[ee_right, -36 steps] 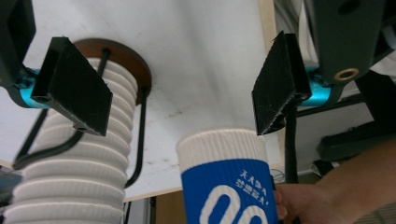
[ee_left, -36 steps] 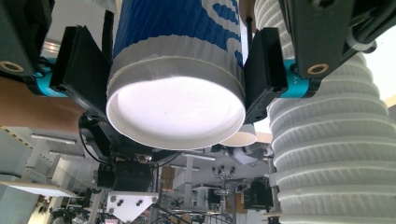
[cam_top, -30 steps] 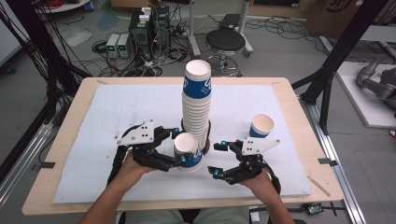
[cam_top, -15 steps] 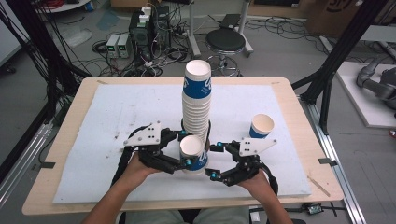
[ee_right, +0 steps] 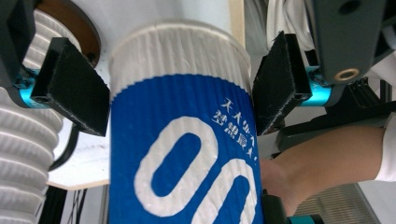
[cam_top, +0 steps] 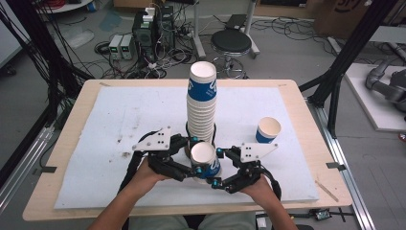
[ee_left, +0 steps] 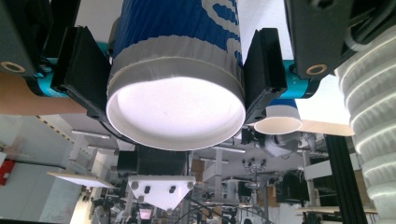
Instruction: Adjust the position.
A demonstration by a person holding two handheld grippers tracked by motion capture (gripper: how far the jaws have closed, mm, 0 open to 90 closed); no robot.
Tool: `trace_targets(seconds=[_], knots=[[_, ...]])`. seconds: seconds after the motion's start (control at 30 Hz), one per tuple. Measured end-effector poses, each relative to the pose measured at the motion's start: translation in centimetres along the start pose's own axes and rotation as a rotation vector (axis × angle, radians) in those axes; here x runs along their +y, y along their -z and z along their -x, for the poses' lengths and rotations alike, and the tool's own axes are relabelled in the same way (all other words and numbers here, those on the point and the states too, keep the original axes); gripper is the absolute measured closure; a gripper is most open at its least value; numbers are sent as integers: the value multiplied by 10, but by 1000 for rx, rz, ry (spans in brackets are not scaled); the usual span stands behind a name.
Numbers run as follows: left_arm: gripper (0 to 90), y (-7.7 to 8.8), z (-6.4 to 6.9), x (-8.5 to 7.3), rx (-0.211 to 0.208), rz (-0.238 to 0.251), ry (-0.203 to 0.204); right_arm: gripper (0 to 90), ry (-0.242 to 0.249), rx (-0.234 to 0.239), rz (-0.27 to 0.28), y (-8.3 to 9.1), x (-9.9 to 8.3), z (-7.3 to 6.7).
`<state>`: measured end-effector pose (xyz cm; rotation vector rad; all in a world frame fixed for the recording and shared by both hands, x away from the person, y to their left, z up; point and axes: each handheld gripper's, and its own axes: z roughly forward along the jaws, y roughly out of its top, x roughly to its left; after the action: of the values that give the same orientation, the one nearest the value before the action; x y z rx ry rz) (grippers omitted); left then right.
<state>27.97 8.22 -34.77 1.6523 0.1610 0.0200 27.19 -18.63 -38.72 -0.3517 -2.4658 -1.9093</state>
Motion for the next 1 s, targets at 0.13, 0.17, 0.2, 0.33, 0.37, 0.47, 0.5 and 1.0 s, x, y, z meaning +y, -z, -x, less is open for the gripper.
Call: trace_targets(seconds=[0.13,0.17,0.2,0.33,0.37,0.47,0.5,1.0], knots=[[309,0,1,0,-6,19,-1,201,3,6,-3,-2,0,0],[309,0,1,0,-10,20,0,201,5,9,-6,-2,-1,0],[311,0,1,0,-11,20,0,220,0,18,-3,-2,-1,0],[314,2,0,0,-10,18,5,246,-9,25,-9,-1,-1,1],[315,2,0,0,-11,16,10,264,-3,32,-22,-2,0,2],[318,3,0,-1,-20,18,-2,299,17,32,-40,-1,2,0],[318,3,0,-1,-24,15,-4,299,17,32,-40,-1,2,0],[151,8,-4,3,-18,-180,34,336,83,21,-223,-1,23,1]])
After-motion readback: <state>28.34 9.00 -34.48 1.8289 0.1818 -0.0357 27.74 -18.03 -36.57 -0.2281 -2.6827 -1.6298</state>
